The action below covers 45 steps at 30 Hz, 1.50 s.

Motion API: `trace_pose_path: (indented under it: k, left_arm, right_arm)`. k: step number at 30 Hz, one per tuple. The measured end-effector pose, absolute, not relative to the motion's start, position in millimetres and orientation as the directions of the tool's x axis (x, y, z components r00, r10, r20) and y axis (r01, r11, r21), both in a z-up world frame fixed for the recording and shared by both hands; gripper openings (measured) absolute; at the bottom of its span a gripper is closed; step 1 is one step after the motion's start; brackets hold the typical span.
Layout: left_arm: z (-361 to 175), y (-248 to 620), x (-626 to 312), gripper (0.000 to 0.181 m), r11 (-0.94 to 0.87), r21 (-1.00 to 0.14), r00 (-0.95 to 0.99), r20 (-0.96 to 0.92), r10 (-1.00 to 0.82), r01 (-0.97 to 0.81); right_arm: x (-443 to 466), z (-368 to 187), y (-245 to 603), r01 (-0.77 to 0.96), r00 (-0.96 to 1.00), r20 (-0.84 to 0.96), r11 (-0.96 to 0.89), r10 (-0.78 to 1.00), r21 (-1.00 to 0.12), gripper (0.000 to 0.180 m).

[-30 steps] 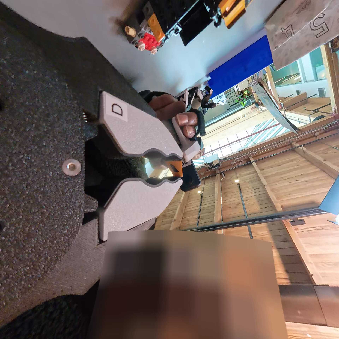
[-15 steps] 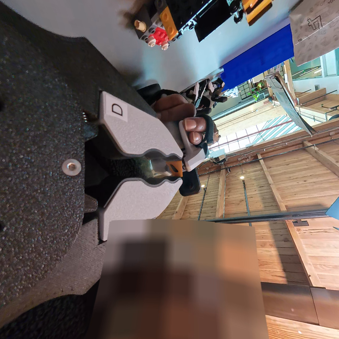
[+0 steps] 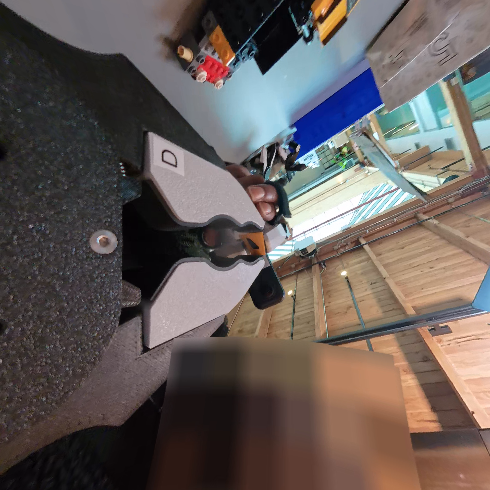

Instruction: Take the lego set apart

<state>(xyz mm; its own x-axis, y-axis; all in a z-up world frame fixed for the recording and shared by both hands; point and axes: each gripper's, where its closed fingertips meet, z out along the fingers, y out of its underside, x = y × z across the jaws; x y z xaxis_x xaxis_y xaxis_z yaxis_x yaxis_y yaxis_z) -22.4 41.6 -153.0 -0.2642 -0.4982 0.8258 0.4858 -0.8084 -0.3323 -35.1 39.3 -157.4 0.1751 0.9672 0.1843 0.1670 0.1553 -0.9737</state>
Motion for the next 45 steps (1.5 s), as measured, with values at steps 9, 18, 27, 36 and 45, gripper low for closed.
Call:
trace_pose_path:
  k: [9,18,27,36,45]
  left_arm:
    - [-159,50,-26,0.016,-0.730,-0.422,-0.132,0.813,-0.568,0.537]
    - [-156,50,-26,0.016,-0.720,-0.417,-0.146,0.803,-0.578,0.555]
    - [-148,75,-65,0.016,-0.645,-0.305,-0.167,0.809,-0.564,0.701]
    - [-145,59,-53,0.016,-0.725,-0.331,-0.243,0.789,-0.564,0.605]
    - [-152,49,-25,0.016,-0.854,-0.154,-0.429,0.811,-0.397,0.498]
  right_arm:
    - [-39,-164,47,0.178,0.230,0.049,0.007,0.972,-0.984,0.011]
    - [-38,-161,47,0.180,0.253,0.042,-0.004,0.966,-0.984,0.011]
    - [-39,-175,34,0.226,0.188,0.049,0.006,0.981,-0.974,0.000]
    - [-35,-166,49,0.175,0.239,0.108,0.067,0.965,-0.982,0.008]
    - [-38,-158,44,0.199,0.245,0.304,0.259,0.921,-0.945,0.015]
